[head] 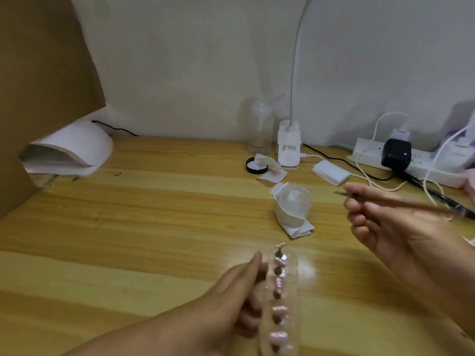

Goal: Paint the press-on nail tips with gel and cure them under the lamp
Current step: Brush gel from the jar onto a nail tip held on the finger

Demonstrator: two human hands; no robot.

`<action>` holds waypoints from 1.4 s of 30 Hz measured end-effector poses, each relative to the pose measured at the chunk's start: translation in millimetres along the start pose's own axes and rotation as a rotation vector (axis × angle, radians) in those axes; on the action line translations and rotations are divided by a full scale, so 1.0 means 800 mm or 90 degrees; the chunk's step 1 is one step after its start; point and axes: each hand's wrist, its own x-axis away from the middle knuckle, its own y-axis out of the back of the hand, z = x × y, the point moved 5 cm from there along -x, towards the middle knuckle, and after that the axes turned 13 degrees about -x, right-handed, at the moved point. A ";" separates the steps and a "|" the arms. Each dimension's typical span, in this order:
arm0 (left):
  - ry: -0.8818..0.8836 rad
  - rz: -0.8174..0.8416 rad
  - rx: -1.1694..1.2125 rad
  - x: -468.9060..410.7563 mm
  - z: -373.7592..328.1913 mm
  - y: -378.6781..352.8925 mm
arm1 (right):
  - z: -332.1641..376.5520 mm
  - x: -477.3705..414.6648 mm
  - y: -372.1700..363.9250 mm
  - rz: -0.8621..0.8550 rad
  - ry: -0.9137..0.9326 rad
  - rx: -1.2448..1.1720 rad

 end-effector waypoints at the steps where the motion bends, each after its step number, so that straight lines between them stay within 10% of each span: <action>1: -0.003 0.024 -0.020 -0.002 0.001 0.000 | -0.004 -0.001 -0.001 0.010 -0.034 -0.041; 14: -0.350 -0.094 -0.428 -0.052 -0.040 0.019 | -0.002 0.007 0.019 -0.048 0.138 0.122; 30: -0.185 -0.156 -0.027 -0.122 -0.056 0.017 | 0.003 0.013 0.030 -0.129 0.269 0.154; 36: -0.151 -0.202 0.416 -0.120 -0.045 0.037 | 0.015 0.021 0.022 -0.121 0.347 0.260; 42: -0.139 -0.231 0.510 -0.124 -0.036 0.050 | 0.060 -0.030 -0.005 -0.092 0.312 0.550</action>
